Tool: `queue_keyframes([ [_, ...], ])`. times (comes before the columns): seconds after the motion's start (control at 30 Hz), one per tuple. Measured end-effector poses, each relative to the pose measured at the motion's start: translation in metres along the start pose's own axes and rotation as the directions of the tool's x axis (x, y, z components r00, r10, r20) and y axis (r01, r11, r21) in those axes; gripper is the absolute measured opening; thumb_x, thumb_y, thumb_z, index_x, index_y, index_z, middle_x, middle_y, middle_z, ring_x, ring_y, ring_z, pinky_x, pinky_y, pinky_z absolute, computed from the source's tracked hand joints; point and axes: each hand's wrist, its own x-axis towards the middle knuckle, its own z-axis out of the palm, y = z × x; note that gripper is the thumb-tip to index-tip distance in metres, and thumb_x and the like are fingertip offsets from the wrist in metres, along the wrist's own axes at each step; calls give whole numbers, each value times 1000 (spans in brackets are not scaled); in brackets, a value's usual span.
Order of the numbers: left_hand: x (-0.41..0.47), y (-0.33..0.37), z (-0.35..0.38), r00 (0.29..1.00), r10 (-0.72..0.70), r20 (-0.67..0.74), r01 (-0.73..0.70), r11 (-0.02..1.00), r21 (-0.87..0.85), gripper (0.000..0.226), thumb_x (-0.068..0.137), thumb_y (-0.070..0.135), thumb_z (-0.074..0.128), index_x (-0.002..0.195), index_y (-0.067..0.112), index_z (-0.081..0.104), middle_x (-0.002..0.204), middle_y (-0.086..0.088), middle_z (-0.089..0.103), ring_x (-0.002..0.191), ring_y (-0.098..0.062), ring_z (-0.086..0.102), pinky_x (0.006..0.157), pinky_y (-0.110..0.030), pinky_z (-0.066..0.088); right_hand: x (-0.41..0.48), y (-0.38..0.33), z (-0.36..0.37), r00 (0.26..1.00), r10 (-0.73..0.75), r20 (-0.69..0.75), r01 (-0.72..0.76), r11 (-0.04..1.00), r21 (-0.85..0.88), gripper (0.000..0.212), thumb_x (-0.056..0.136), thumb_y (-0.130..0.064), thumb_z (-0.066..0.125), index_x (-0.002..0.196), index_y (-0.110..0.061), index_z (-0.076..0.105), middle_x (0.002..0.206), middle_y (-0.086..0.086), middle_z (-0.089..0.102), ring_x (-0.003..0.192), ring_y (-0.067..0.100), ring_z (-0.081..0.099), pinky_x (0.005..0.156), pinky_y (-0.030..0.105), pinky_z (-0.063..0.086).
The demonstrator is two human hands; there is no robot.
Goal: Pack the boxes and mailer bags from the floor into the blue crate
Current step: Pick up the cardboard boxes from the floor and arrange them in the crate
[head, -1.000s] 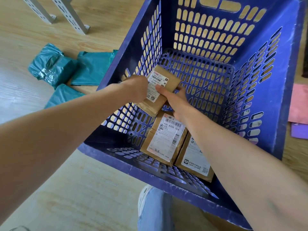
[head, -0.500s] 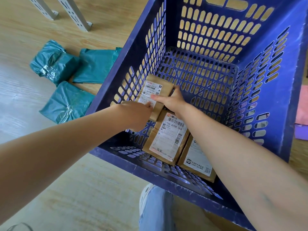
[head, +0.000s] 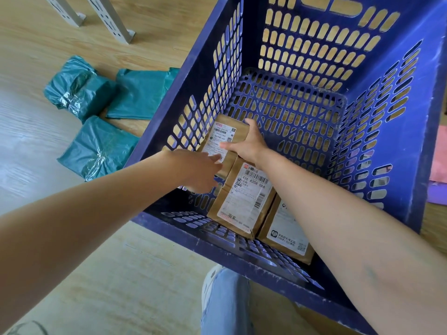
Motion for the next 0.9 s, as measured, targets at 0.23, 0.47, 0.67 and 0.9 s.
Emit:
queue_keyframes([
  [0.23, -82, 14, 23, 915, -65, -397, -26, 975, -219, 66, 89, 64, 9, 130, 34, 50, 136, 9, 52, 125, -14, 50, 104, -37, 43, 7, 1, -2, 999, -38, 23, 39, 999, -32, 82, 67, -25, 86, 133, -17, 39, 118, 2, 59, 110, 18, 56, 94, 32, 48],
  [0.47, -105, 20, 51, 660, -119, -742, -138, 951, -276, 56, 98, 49, 24, 111, 18, 68, 121, -3, 65, 117, -24, 59, 98, -38, 47, 9, 2, -3, 998, -36, 56, 36, 999, 2, 78, 65, -26, 86, 130, -20, 42, 108, -4, 62, 107, 17, 59, 94, 35, 51],
  [0.67, -100, 20, 48, 716, -84, -693, -96, 972, -216, 58, 97, 51, 21, 106, 21, 70, 121, -4, 65, 120, -27, 57, 102, -47, 43, 3, 2, -15, 988, -28, 149, 34, 999, -38, 68, 69, -29, 84, 123, -24, 44, 104, -7, 60, 106, 17, 58, 93, 38, 51],
  [0.9, -99, 20, 46, 779, -87, -621, -87, 966, -244, 65, 95, 58, 11, 108, 31, 68, 118, 5, 66, 120, -23, 57, 102, -39, 44, -12, -7, -12, 920, 28, 391, 46, 983, -178, 60, 73, -24, 80, 123, -22, 46, 110, 3, 60, 96, 20, 64, 83, 38, 56],
])
